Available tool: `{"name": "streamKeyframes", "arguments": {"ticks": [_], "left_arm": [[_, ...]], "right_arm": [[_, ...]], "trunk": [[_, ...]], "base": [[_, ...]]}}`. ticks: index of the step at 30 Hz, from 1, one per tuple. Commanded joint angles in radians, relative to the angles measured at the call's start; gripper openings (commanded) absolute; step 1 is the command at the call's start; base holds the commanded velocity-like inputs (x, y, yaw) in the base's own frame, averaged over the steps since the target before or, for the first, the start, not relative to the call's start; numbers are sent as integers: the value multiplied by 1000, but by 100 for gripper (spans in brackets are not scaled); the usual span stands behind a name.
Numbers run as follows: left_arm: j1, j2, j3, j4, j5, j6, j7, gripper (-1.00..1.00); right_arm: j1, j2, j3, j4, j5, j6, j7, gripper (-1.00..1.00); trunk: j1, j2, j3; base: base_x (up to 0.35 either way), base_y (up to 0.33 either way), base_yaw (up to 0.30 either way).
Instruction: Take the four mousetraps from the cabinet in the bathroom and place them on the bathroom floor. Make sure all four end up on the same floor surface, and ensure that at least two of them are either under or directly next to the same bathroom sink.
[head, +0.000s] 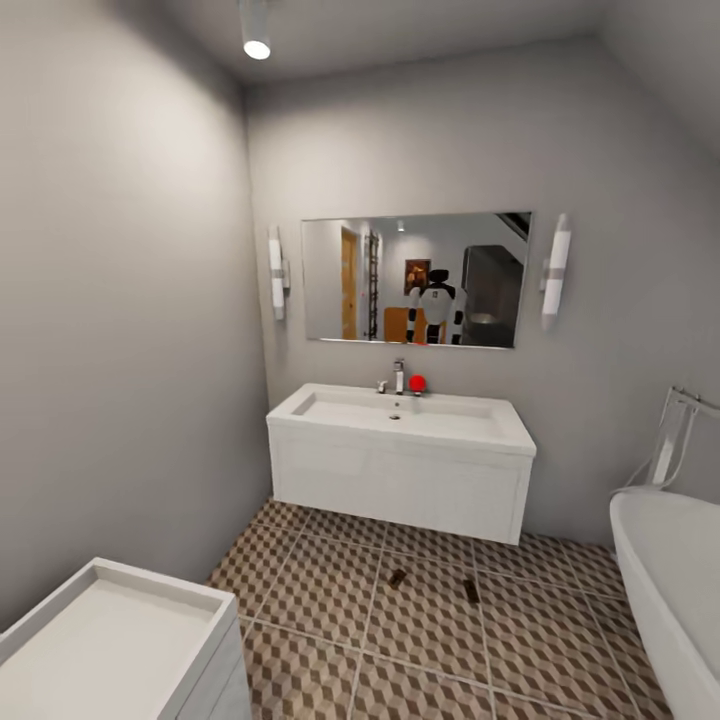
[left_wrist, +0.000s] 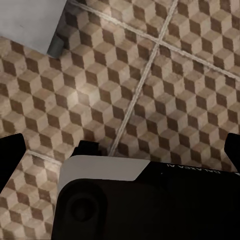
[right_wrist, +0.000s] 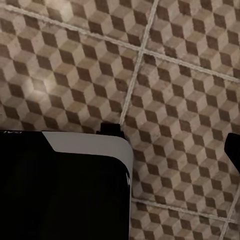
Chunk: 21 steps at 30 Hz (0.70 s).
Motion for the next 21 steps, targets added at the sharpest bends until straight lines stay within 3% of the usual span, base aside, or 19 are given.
{"name": "streamKeyframes", "arguments": {"ticks": [1, 21], "left_arm": [[-1, 0, -8, 1, 8, -3, 1, 100], [0, 0, -8, 1, 8, -3, 2, 100]], "right_arm": [[-1, 0, -3, 3, 9, -5, -4, 100], [-1, 0, -2, 3, 9, -7, -4, 100]], "trunk": [[0, -1, -1], [0, -1, -1]], "base": [[0, 0, 275], [0, 0, 276]]}}
